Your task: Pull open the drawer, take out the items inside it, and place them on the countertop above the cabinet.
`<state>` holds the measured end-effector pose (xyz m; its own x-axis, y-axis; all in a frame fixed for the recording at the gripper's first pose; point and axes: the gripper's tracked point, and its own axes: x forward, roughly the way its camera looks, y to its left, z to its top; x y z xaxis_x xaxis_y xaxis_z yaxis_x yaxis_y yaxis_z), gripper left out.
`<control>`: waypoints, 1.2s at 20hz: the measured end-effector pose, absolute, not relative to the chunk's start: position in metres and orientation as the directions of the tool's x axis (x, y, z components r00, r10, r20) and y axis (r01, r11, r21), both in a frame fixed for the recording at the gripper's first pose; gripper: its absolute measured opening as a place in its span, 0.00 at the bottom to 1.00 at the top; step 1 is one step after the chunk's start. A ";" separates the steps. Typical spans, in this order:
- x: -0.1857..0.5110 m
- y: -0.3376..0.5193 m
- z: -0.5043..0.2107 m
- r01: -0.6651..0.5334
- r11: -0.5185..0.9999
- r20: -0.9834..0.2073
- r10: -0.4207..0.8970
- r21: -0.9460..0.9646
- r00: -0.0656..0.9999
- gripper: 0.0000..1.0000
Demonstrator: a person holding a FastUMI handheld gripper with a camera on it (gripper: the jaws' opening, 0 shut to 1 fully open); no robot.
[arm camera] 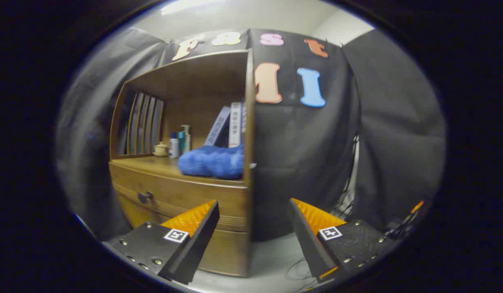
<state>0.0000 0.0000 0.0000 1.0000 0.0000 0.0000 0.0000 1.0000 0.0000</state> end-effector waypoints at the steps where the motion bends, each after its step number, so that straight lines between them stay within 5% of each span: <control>1: -0.002 0.029 0.001 0.008 0.999 -0.005 -0.008 0.031 1.000 1.00; 9: -0.064 0.203 0.031 0.012 0.999 0.032 -0.011 -0.030 0.999 1.00; 24: -0.072 0.202 0.039 0.092 0.995 -0.020 -0.093 -0.040 0.995 0.98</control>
<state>-0.0716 0.2022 0.0391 0.9955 -0.0930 -0.0201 0.0922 0.9949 -0.0400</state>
